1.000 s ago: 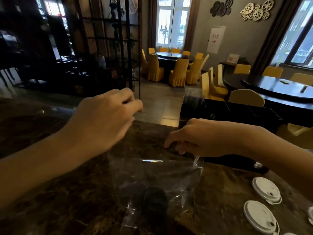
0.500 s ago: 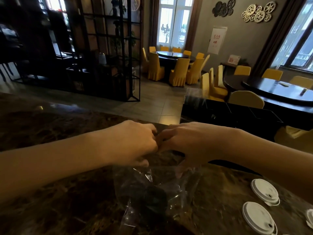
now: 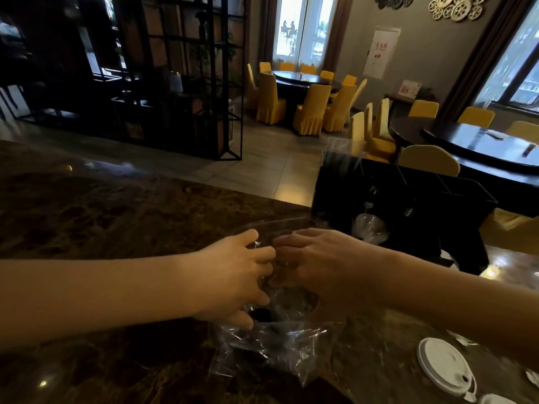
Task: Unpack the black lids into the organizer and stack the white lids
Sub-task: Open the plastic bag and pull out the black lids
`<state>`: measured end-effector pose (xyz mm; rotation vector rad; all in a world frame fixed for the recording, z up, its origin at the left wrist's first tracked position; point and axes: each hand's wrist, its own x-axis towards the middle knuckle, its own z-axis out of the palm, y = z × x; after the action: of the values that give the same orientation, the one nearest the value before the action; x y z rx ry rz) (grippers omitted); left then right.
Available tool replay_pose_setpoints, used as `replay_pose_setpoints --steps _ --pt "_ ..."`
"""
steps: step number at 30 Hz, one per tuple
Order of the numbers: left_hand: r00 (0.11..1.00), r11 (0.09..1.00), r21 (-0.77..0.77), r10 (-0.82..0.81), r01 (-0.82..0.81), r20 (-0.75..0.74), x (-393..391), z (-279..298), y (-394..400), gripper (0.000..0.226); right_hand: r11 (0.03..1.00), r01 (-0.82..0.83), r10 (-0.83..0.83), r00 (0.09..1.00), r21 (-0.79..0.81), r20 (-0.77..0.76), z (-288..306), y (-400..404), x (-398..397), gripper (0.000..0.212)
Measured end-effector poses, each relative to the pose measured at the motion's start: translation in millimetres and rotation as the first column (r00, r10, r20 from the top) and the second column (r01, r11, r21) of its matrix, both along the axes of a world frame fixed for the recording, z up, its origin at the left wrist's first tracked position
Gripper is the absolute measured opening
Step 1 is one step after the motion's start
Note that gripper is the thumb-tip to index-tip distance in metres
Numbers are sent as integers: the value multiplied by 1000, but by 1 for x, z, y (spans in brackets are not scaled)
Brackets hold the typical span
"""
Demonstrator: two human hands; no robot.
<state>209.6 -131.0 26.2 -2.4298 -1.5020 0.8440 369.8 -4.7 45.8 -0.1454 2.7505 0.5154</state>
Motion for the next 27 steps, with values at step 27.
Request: replay_pose_setpoints --steps 27 --pt "836 922 372 -121 -104 534 -22 -56 10 38 974 91 -120 984 -209 -129 -57 13 6 63"
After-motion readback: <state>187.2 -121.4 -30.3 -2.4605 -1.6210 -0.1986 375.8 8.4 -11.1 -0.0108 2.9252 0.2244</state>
